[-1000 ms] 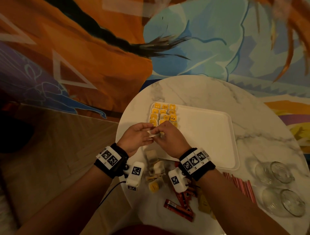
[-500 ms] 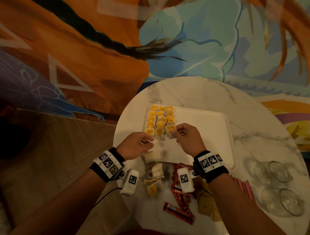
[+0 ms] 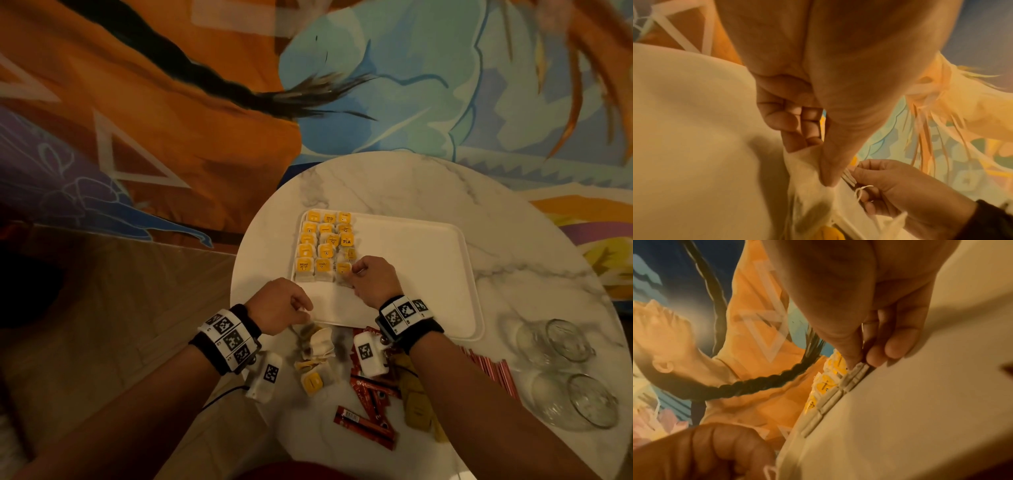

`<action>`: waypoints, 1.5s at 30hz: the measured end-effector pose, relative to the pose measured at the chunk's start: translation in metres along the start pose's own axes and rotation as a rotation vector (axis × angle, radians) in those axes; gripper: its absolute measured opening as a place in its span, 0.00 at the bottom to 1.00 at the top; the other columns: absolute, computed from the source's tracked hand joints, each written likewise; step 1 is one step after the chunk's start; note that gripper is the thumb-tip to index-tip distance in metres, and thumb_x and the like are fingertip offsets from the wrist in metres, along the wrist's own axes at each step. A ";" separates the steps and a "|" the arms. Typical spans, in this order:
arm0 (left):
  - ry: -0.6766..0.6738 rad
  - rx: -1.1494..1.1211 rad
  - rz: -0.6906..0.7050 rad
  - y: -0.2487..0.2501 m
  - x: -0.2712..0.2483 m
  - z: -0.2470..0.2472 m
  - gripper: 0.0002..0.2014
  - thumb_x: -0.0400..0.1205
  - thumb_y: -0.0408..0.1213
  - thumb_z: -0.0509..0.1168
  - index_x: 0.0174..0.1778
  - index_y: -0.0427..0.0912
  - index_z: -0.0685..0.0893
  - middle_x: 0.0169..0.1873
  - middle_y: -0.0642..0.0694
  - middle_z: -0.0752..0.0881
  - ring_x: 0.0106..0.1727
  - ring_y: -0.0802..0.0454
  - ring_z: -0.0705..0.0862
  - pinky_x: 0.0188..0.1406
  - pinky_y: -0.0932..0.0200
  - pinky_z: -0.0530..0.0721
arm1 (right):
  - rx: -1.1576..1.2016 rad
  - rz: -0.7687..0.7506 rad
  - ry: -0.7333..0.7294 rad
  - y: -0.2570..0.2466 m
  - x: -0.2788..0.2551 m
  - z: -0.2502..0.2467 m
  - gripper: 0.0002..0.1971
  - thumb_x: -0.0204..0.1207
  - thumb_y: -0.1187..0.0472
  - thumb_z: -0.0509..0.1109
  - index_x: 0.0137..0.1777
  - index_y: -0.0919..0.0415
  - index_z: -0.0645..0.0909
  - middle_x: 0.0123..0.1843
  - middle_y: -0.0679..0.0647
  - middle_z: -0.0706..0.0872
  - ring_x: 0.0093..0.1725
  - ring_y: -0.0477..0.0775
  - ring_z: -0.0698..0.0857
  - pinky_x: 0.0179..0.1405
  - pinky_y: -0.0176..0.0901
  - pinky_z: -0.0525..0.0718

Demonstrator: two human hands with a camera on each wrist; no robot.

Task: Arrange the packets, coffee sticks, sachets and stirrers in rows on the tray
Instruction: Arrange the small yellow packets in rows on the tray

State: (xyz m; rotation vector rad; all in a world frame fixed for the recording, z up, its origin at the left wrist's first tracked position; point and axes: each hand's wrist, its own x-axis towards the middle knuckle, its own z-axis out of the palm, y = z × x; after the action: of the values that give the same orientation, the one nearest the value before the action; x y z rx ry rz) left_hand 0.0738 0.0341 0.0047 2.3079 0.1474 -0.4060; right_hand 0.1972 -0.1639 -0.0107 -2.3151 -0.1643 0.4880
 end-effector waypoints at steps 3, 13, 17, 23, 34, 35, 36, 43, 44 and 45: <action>-0.001 -0.045 0.024 0.000 -0.001 -0.001 0.04 0.77 0.35 0.77 0.46 0.46 0.94 0.37 0.56 0.89 0.38 0.60 0.85 0.39 0.74 0.76 | -0.121 -0.021 0.020 -0.004 0.002 -0.001 0.10 0.75 0.51 0.77 0.38 0.48 0.78 0.39 0.49 0.88 0.42 0.54 0.88 0.47 0.50 0.87; 0.030 -0.372 -0.045 0.006 -0.009 -0.018 0.05 0.82 0.32 0.73 0.52 0.41 0.92 0.36 0.50 0.85 0.37 0.49 0.86 0.33 0.62 0.86 | -0.123 -0.200 -0.112 -0.027 -0.038 -0.014 0.08 0.78 0.53 0.75 0.55 0.51 0.85 0.49 0.45 0.86 0.49 0.45 0.85 0.53 0.41 0.82; 0.033 -0.625 -0.096 0.011 -0.009 -0.018 0.07 0.83 0.29 0.70 0.55 0.39 0.89 0.40 0.47 0.88 0.35 0.52 0.84 0.34 0.61 0.85 | -0.047 -0.388 -0.274 -0.026 -0.064 -0.013 0.15 0.76 0.66 0.74 0.58 0.48 0.87 0.60 0.43 0.86 0.41 0.27 0.80 0.48 0.28 0.75; 0.002 -0.858 -0.142 0.016 -0.007 -0.013 0.08 0.84 0.26 0.67 0.56 0.38 0.87 0.39 0.38 0.83 0.32 0.50 0.81 0.34 0.60 0.82 | 0.116 -0.432 -0.211 -0.022 -0.077 -0.007 0.11 0.76 0.60 0.77 0.54 0.44 0.85 0.57 0.41 0.85 0.36 0.45 0.84 0.40 0.33 0.83; 0.097 -0.569 0.012 0.021 -0.016 -0.016 0.09 0.84 0.44 0.69 0.51 0.46 0.93 0.44 0.53 0.93 0.45 0.55 0.89 0.52 0.52 0.88 | 0.145 -0.425 -0.169 -0.029 -0.066 -0.011 0.05 0.81 0.57 0.73 0.53 0.50 0.89 0.45 0.42 0.90 0.35 0.39 0.84 0.40 0.39 0.84; 0.100 -0.542 0.081 0.022 -0.016 -0.016 0.07 0.83 0.41 0.72 0.51 0.46 0.94 0.44 0.52 0.93 0.46 0.55 0.90 0.53 0.54 0.87 | 0.127 -0.439 -0.177 -0.030 -0.065 -0.011 0.06 0.81 0.57 0.73 0.54 0.50 0.89 0.46 0.42 0.91 0.36 0.36 0.83 0.40 0.32 0.79; 0.103 -0.523 0.128 0.021 -0.016 -0.016 0.06 0.82 0.39 0.73 0.51 0.45 0.93 0.44 0.50 0.93 0.46 0.52 0.90 0.52 0.55 0.87 | 0.115 -0.454 -0.184 -0.033 -0.065 -0.011 0.06 0.82 0.57 0.73 0.54 0.51 0.90 0.46 0.42 0.91 0.37 0.34 0.82 0.40 0.27 0.75; 0.241 -0.358 0.147 0.009 -0.001 -0.016 0.12 0.75 0.53 0.73 0.45 0.48 0.90 0.36 0.40 0.89 0.39 0.39 0.87 0.42 0.41 0.87 | 0.129 -0.469 -0.112 -0.046 -0.058 -0.005 0.05 0.81 0.58 0.74 0.53 0.54 0.90 0.40 0.36 0.87 0.38 0.32 0.81 0.40 0.25 0.74; 0.243 -0.338 0.143 0.005 0.003 -0.016 0.13 0.74 0.54 0.73 0.46 0.49 0.90 0.36 0.40 0.89 0.39 0.38 0.88 0.43 0.40 0.88 | 0.130 -0.454 -0.089 -0.046 -0.056 -0.005 0.06 0.81 0.58 0.74 0.54 0.54 0.90 0.40 0.36 0.86 0.38 0.31 0.81 0.40 0.24 0.74; 0.239 -0.311 0.136 0.003 0.006 -0.017 0.11 0.75 0.51 0.73 0.46 0.50 0.89 0.36 0.41 0.89 0.39 0.39 0.88 0.44 0.39 0.88 | 0.131 -0.441 -0.070 -0.045 -0.054 -0.005 0.06 0.81 0.58 0.74 0.55 0.54 0.90 0.40 0.35 0.85 0.38 0.30 0.81 0.40 0.24 0.74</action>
State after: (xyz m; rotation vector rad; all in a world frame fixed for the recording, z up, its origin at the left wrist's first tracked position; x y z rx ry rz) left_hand 0.0838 0.0447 0.0160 2.0366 0.1575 -0.0320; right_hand 0.1507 -0.1495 0.0405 -2.0528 -0.6406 0.3424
